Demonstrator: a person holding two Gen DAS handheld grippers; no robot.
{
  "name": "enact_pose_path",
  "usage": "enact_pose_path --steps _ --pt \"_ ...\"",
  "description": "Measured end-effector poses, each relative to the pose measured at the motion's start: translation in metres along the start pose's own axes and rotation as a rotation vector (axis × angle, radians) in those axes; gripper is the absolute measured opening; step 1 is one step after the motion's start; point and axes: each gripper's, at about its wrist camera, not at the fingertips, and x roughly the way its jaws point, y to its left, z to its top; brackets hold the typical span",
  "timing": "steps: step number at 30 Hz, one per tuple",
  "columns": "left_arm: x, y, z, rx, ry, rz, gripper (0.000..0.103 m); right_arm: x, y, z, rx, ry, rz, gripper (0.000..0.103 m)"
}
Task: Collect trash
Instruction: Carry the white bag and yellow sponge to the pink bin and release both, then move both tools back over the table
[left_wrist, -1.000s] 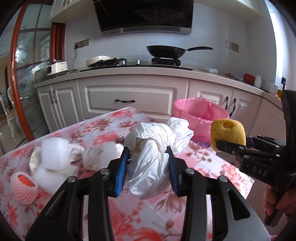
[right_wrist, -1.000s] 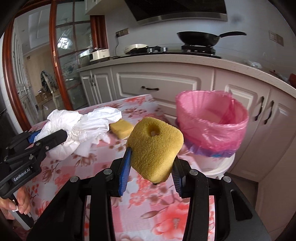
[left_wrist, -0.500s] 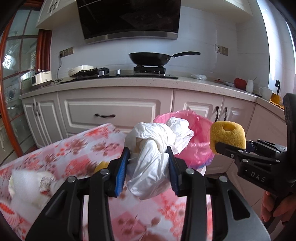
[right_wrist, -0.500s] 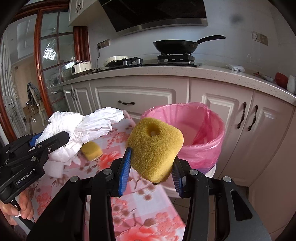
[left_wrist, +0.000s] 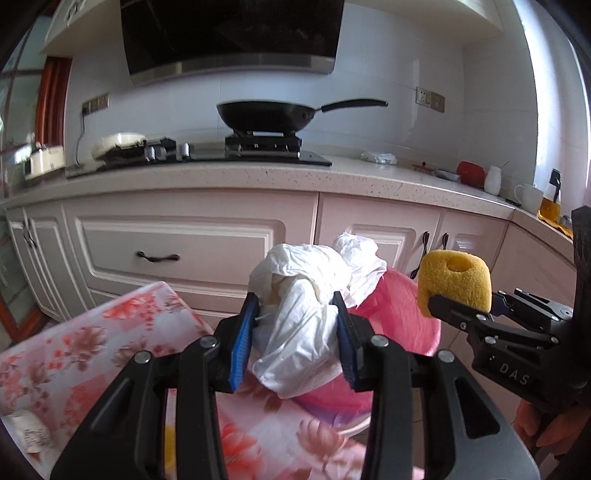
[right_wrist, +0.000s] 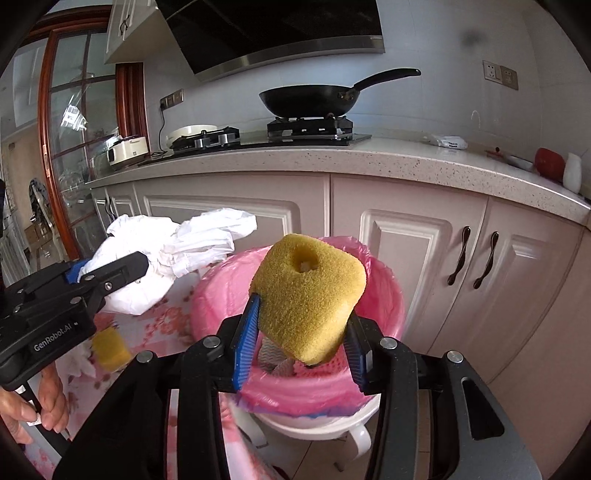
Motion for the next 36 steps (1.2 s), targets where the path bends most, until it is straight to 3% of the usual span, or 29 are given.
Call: enact_pose_path --steps 3,5,9,16,19,26,36 --pt "0.029 0.002 0.005 -0.033 0.021 -0.012 0.040 0.020 -0.006 0.007 -0.005 0.006 -0.006 0.046" --pt "0.047 0.000 0.008 -0.032 0.021 -0.019 0.042 0.031 -0.012 0.009 -0.002 0.007 -0.014 0.053" --pt "0.080 -0.002 0.008 -0.017 0.033 0.002 0.054 0.055 -0.026 0.006 -0.003 0.045 -0.028 0.060" --pt "0.087 0.004 -0.004 -0.024 0.052 0.003 0.066 0.053 -0.042 -0.002 0.014 0.054 -0.044 0.065" --pt "0.068 0.009 -0.008 -0.054 0.032 0.024 0.073 0.036 -0.041 -0.004 0.032 0.035 -0.046 0.065" --pt "-0.017 0.019 -0.034 -0.072 -0.033 0.132 0.096 -0.015 -0.008 -0.024 0.050 0.001 -0.004 0.065" --pt "-0.148 0.048 -0.103 -0.053 -0.026 0.254 0.098 -0.047 0.085 -0.080 0.047 0.075 0.119 0.069"
